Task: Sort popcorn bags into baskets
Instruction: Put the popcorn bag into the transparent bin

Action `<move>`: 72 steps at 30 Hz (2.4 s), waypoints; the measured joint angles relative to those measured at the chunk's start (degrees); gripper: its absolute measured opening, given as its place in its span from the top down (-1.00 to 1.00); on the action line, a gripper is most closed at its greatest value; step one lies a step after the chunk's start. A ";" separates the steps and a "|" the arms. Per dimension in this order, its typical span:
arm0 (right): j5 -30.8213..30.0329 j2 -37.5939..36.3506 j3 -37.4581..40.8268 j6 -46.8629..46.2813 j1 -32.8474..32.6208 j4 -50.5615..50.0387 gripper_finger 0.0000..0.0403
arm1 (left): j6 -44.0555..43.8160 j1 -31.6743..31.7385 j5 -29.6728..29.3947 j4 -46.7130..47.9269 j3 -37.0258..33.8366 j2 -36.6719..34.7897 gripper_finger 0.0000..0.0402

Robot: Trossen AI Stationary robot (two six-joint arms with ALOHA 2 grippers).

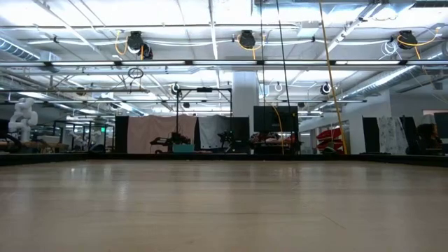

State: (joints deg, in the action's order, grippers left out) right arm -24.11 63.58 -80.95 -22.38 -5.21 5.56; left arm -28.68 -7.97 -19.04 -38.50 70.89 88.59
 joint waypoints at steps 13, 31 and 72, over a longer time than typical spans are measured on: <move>0.19 0.01 10.43 3.90 0.02 22.68 0.94 | 4.22 2.97 -0.55 -27.78 -0.04 8.19 -0.29; -0.36 -1.26 26.19 -5.45 0.96 44.16 0.93 | 3.73 6.37 7.48 -25.94 -0.04 8.22 0.93; 7.51 21.57 -30.53 -20.97 -12.18 -61.10 0.13 | 9.35 6.22 41.06 63.47 -0.04 -17.33 0.92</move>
State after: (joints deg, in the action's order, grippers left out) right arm -16.60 85.15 -111.48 -43.35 -17.40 -55.54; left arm -19.33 -1.74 22.02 24.97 70.85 71.26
